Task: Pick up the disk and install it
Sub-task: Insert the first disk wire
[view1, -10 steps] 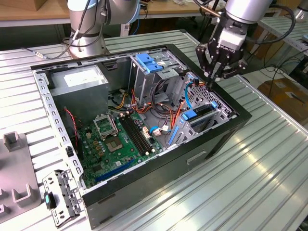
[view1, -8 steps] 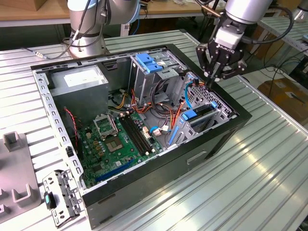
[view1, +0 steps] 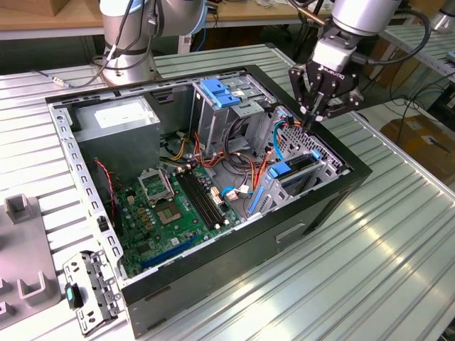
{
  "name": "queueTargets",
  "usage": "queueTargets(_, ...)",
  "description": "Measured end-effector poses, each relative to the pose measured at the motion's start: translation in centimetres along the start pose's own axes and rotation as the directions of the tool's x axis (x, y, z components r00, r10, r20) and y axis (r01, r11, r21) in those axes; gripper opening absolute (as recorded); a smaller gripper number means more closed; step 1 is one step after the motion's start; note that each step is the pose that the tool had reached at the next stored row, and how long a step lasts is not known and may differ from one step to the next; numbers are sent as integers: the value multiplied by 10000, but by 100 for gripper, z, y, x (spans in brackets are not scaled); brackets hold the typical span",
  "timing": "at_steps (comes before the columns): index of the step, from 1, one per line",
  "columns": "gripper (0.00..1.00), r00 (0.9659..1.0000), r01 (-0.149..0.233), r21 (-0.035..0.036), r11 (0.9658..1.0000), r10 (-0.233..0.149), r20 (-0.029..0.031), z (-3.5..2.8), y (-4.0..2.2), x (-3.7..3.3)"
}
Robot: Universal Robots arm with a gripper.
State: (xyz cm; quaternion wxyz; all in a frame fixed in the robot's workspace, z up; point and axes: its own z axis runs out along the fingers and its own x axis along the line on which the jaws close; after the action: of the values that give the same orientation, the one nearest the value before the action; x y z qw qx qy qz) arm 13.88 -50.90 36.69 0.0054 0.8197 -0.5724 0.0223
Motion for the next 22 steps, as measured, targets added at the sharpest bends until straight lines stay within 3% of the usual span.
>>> queueTargets(1, 16, 9998, -174, -7, 9998, 174, -3, 1, 0, 0)
queueTargets(3, 16, 9966, -825, -34, 9966, 825, -16, 3, 0, 0)
queueTargets(5, 16, 9931, -1175, -49, 9931, 1175, -23, 4, 0, 0)
queueTargets(6, 16, 9905, -1378, -57, 9904, 1378, -28, 4, 0, 0)
queueTargets(8, 16, 9792, -2029, -83, 9792, 2028, -43, 6, 0, 0)
queueTargets(10, 16, 9769, -2138, -87, 9768, 2138, -45, 6, 0, 0)
queueTargets(19, 16, 9761, -2172, -88, 9761, 2171, -47, 6, 0, 0)
queueTargets(22, 16, 9639, -2663, -108, 9638, 2663, -60, 7, 0, 0)
